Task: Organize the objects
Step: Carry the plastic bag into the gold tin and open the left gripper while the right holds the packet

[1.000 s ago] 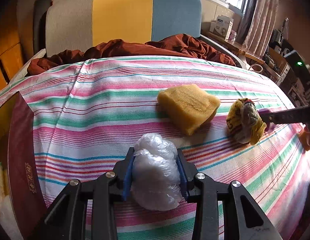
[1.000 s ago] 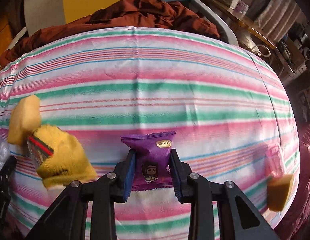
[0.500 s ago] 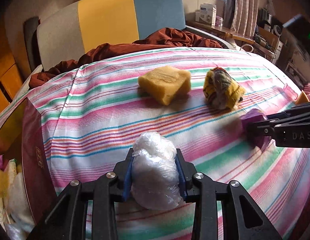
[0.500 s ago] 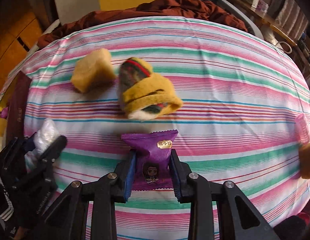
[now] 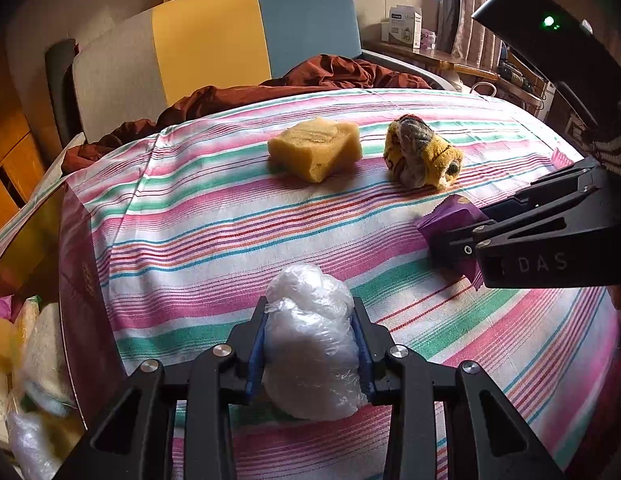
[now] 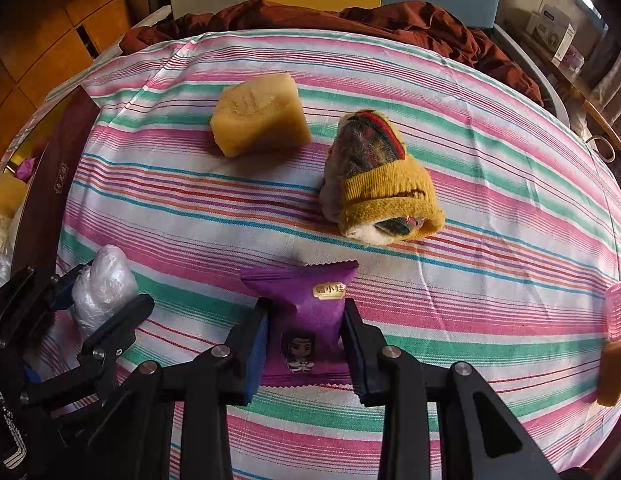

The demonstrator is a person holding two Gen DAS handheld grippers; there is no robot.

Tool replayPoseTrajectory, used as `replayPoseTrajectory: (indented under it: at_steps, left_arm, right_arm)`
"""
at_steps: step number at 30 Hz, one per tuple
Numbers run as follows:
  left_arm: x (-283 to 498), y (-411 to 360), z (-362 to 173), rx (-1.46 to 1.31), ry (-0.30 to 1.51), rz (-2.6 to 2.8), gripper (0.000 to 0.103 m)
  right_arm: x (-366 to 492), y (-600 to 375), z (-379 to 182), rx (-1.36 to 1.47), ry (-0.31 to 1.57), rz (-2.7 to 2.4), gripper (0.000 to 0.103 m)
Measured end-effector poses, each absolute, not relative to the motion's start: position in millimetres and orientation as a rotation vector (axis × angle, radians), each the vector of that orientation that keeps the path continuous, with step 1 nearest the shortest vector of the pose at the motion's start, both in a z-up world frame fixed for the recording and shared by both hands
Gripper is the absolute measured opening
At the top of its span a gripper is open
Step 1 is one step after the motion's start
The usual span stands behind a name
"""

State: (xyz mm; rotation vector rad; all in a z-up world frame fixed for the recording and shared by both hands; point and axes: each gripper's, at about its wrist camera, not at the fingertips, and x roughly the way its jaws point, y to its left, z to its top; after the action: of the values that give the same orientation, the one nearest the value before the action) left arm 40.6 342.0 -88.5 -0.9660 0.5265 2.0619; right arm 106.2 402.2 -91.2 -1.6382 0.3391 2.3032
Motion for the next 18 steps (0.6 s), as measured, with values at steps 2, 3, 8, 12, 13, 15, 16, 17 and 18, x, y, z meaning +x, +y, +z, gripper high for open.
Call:
replayPoseTrajectory:
  at_steps: [2,3,8,12,13,15,16,17,18]
  left_arm:
    - [41,341,-88,-0.973,0.524,2.053,0.037]
    - [41,340,-87,-0.977,0.523,2.048,0.037]
    - [48,333,-84,-0.996,0.503,2.008,0.037]
    - [54,321,-73,-1.008,0.454,1.975,0.037]
    - [55,316,-64,-0.992,0.424,1.972,0.037]
    - [52,302,-40,-0.941,0.359,1.987,0.037]
    - [46,294,-27,-0.920,0.324,2.006,0.037]
    - [37,285,-16,-0.916,0.291,2.030,0.037]
    - [25,275,-6,-0.921,0.249,2.061,0.037]
  right_arm:
    - [107,399,-91,-1.638,0.333,2.304,0.034]
    - [107,399,-92,-1.638,0.335,2.304,0.034]
    - [104,398,-89,-1.638,0.326,2.304,0.034]
    - [106,393,-89,-1.637,0.315,2.304,0.034]
    - [104,391,-89,-1.638,0.309,2.303,0.034]
    - [104,389,-89,-1.638,0.306,2.303,0.034]
    - [105,391,-89,-1.638,0.301,2.303,0.034]
    - [106,388,-89,-1.638,0.294,2.303,0.034]
    - [106,391,-89,-1.639,0.289,2.302,0.034]
